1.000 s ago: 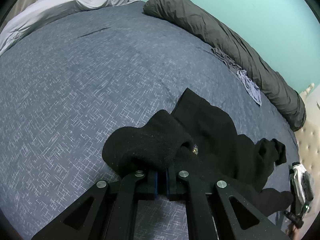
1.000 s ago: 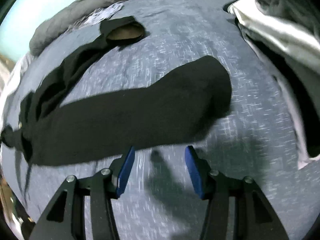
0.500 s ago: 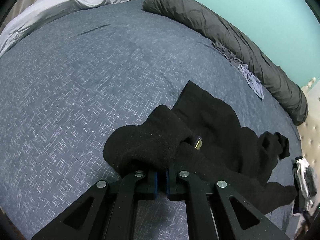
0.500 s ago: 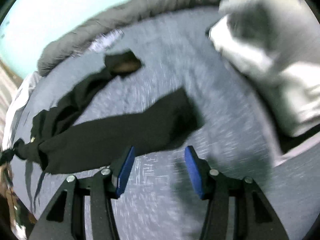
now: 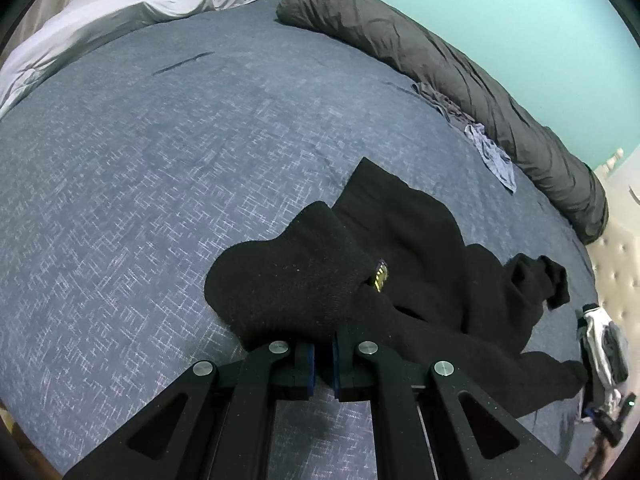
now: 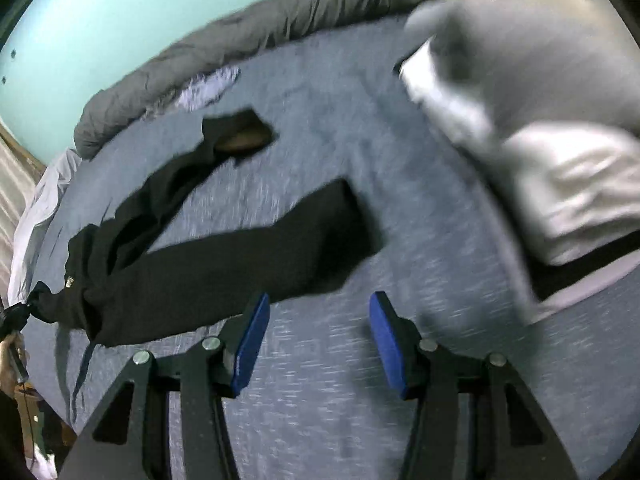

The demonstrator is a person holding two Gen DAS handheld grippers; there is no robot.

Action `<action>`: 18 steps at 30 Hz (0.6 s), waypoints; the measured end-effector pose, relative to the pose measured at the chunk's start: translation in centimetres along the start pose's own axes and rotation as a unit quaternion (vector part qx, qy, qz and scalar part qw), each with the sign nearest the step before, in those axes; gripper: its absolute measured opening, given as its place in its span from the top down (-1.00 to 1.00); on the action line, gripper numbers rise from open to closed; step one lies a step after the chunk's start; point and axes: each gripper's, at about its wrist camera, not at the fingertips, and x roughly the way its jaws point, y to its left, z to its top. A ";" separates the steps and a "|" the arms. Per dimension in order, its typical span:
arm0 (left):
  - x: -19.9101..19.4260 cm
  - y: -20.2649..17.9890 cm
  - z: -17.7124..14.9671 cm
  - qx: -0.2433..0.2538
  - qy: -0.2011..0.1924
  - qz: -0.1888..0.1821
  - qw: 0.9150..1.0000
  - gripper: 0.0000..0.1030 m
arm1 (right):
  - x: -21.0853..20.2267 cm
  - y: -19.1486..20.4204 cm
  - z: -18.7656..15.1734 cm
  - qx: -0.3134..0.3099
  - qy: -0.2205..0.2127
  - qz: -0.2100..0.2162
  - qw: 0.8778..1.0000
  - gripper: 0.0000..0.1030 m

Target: Fold clothes

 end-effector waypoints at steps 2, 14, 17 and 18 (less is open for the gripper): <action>-0.2 0.0 0.0 0.002 -0.003 -0.001 1.000 0.89 | 2.2 0.2 -0.2 0.017 0.018 0.004 1.000 -0.02; -1.2 -0.5 -0.1 0.020 -0.016 -0.003 1.000 0.90 | 7.2 1.2 1.0 0.049 0.035 0.029 0.998 0.87; -1.9 -0.6 0.0 0.020 -0.021 -0.004 1.000 0.91 | 5.7 1.5 1.2 0.038 0.017 0.030 0.999 0.93; -2.3 -0.7 0.0 0.021 -0.023 -0.004 0.999 0.91 | 5.0 1.6 1.3 0.034 0.012 0.032 0.999 0.94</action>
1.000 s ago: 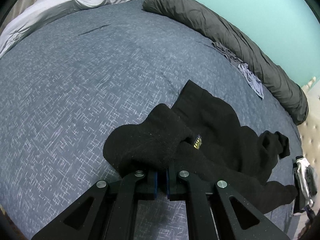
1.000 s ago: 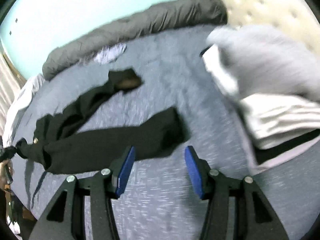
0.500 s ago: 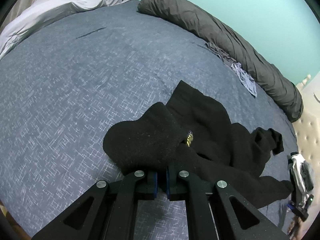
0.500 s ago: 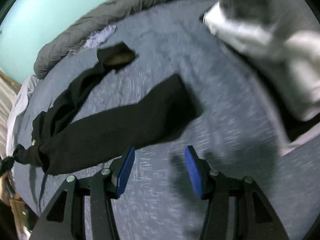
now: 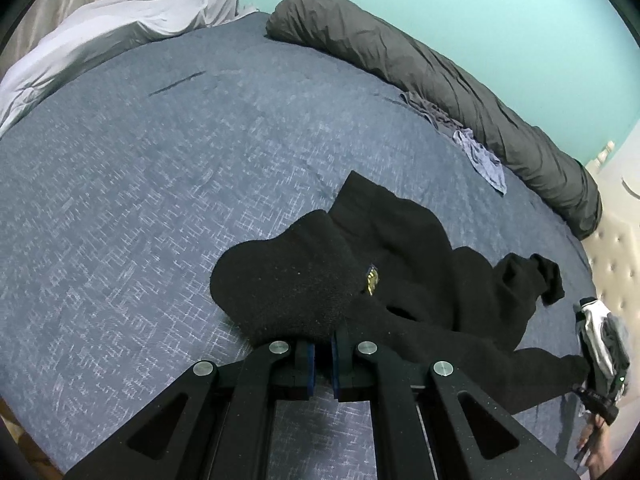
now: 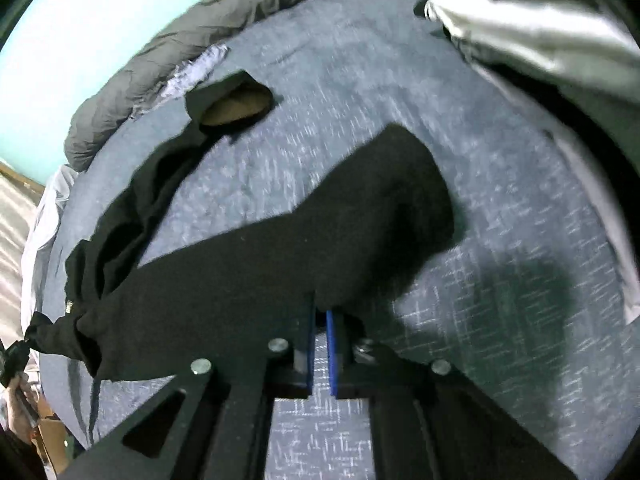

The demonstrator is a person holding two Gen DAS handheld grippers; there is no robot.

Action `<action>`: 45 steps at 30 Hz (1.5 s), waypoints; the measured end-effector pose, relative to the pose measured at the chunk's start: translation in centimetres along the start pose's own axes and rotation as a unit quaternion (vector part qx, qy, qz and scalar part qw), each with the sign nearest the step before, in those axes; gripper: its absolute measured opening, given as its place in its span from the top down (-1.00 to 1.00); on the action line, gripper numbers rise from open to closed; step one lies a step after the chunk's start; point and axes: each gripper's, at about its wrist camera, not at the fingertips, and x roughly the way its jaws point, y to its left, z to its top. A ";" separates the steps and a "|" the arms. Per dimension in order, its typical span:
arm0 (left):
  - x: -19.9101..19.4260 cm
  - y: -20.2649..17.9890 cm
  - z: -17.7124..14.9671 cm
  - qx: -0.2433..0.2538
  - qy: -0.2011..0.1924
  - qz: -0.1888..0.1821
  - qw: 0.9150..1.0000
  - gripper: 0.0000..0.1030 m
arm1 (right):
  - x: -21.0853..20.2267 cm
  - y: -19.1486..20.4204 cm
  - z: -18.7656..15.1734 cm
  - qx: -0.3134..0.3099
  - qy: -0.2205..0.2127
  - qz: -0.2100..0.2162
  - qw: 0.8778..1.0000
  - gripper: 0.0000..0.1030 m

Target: Fold clothes

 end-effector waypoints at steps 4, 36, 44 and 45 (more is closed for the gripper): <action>-1.9 -0.4 0.2 0.001 -0.011 -0.006 1.000 0.91 | -3.3 0.9 0.0 -0.024 -0.015 0.004 1.000 0.95; 1.6 1.7 1.7 -0.048 0.042 0.028 0.998 0.91 | 0.8 -1.2 0.9 0.008 0.176 -0.076 0.981 0.95; 7.6 3.1 2.3 -0.080 0.061 0.029 0.995 0.87 | 5.0 -2.2 3.3 0.035 0.157 -0.072 0.984 0.93; 8.0 3.1 2.2 -0.081 0.062 0.027 0.994 0.87 | 5.2 -2.3 3.3 0.035 0.151 -0.071 0.985 0.88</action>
